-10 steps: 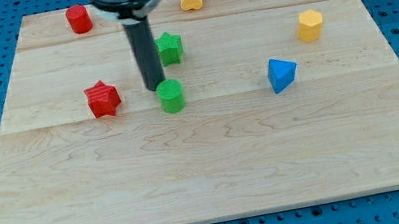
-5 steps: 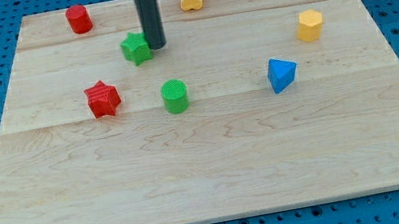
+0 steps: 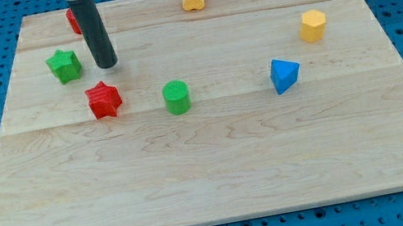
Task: Place the green star diagonally to the top left of the red star
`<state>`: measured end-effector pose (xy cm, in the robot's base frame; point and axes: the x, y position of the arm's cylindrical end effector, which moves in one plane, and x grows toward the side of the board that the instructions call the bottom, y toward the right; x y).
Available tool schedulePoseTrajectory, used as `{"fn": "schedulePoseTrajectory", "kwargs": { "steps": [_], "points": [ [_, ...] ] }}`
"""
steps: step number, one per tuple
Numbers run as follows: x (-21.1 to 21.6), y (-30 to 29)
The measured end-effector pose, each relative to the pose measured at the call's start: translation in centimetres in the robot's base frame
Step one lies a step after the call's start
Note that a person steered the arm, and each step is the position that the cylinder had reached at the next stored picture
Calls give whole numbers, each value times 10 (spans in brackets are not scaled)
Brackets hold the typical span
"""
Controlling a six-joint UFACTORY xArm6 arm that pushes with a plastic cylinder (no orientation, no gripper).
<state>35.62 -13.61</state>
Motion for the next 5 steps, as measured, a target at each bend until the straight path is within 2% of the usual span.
{"fn": "schedulePoseTrajectory", "kwargs": {
  "steps": [1, 2, 3, 4, 5],
  "points": [
    [18, -31],
    [14, 57],
    [-15, 141],
    [-70, 233],
    [-81, 307]
  ]
}}
